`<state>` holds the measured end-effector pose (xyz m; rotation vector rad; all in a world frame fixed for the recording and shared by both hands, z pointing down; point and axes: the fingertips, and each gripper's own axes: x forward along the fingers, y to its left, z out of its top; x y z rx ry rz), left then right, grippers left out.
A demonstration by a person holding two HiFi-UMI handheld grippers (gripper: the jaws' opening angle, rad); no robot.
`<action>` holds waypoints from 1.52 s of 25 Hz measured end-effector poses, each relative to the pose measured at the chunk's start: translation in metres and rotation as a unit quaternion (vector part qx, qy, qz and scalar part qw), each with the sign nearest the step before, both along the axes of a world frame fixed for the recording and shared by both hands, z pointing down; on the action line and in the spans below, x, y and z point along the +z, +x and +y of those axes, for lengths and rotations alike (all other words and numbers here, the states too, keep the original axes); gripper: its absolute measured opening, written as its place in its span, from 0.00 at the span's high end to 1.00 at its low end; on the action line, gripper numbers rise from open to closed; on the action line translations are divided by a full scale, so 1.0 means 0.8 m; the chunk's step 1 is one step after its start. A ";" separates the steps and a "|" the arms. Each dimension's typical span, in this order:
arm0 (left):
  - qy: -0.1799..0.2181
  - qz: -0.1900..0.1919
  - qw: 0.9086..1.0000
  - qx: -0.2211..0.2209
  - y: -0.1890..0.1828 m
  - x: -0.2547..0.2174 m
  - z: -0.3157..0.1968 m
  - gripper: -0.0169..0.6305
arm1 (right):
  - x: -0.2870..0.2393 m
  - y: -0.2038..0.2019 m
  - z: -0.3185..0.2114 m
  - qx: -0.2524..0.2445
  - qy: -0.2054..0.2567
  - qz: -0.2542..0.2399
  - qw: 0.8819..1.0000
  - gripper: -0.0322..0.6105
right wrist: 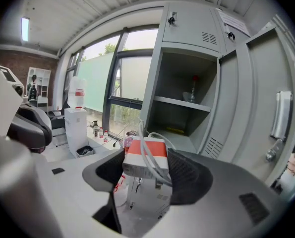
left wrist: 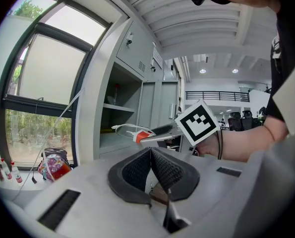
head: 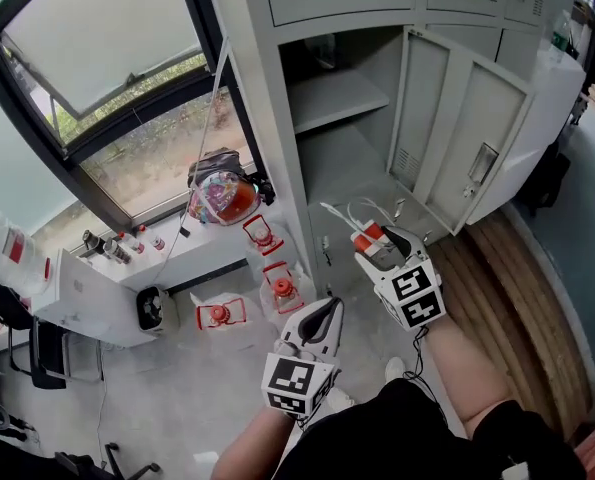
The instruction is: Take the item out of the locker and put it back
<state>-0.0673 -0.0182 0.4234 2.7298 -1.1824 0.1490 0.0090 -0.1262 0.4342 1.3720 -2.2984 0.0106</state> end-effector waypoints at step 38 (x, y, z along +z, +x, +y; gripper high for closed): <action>-0.024 -0.019 0.997 -0.074 0.204 0.009 0.068 0.95 | 0.012 0.173 0.148 -0.104 -0.018 -0.038 0.994 0.45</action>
